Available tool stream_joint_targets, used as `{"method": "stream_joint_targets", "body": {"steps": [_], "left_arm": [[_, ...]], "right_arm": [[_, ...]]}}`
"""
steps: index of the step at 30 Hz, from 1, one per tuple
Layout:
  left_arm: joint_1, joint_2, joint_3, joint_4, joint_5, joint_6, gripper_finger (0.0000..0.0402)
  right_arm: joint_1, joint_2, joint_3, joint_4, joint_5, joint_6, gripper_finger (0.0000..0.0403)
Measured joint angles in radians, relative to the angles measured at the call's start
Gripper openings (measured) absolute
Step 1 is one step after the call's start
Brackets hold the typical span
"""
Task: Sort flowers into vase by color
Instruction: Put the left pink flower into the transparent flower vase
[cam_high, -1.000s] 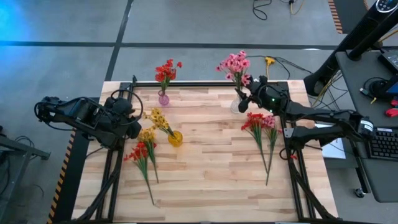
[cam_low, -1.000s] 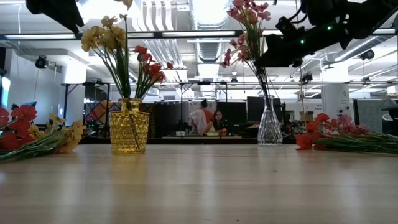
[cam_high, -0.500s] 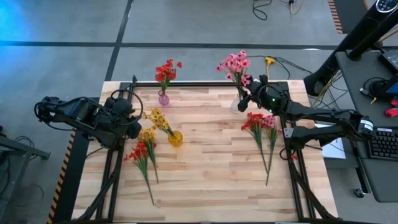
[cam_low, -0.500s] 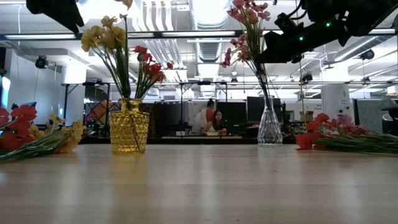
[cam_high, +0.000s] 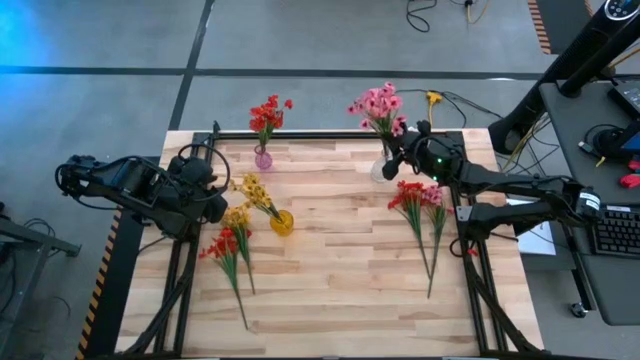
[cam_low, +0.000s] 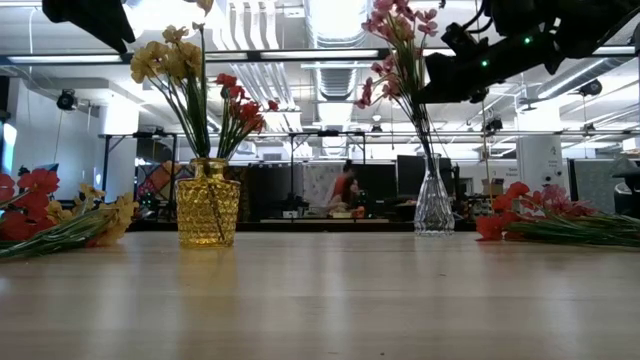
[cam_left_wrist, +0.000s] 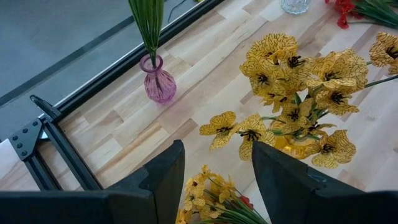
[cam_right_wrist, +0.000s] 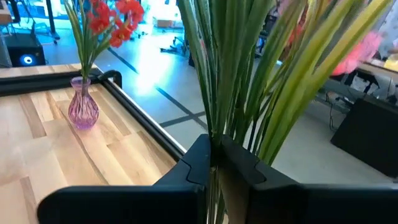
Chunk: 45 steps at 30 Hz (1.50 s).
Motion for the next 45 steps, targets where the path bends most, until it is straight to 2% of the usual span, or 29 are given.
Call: {"method": "stream_joint_targets", "body": {"steps": [22, 45], "left_arm": [[0.000, 0.000, 0.000, 0.000, 0.000, 0.000, 0.0170], [0.000, 0.000, 0.000, 0.000, 0.000, 0.000, 0.0170]], "right_arm": [[0.000, 0.001, 0.000, -0.172, 0.017, 0.043, 0.0018], [0.000, 0.002, -0.022, -0.219, 0.015, 0.023, 0.0018]]}}
